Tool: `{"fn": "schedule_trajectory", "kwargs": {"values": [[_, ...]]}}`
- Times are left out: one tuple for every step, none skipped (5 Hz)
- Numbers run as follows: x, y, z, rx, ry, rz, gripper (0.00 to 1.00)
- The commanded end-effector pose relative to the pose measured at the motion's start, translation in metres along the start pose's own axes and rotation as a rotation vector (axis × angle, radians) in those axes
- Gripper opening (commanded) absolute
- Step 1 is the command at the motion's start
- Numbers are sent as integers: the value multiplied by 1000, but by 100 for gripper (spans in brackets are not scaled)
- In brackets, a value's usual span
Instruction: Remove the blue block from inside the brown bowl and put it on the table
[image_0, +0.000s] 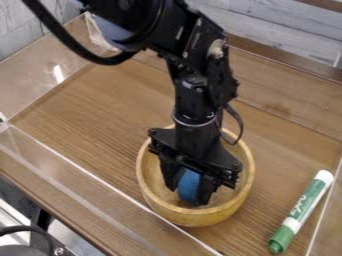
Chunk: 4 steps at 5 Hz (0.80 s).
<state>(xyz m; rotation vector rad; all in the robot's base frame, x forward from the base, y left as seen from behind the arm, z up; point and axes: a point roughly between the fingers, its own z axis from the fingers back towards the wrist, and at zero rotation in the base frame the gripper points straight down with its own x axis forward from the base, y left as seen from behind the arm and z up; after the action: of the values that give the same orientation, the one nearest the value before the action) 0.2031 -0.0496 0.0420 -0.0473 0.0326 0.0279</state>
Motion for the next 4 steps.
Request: {"fn": "schedule_trajectory", "kwargs": {"values": [[9,-2,10,8,-32,1,100],[9,-2,10,10,-33,0,0],[9,-2,12,15,-33,7,100],[10,-2,12,15,-35,7,0]]}}
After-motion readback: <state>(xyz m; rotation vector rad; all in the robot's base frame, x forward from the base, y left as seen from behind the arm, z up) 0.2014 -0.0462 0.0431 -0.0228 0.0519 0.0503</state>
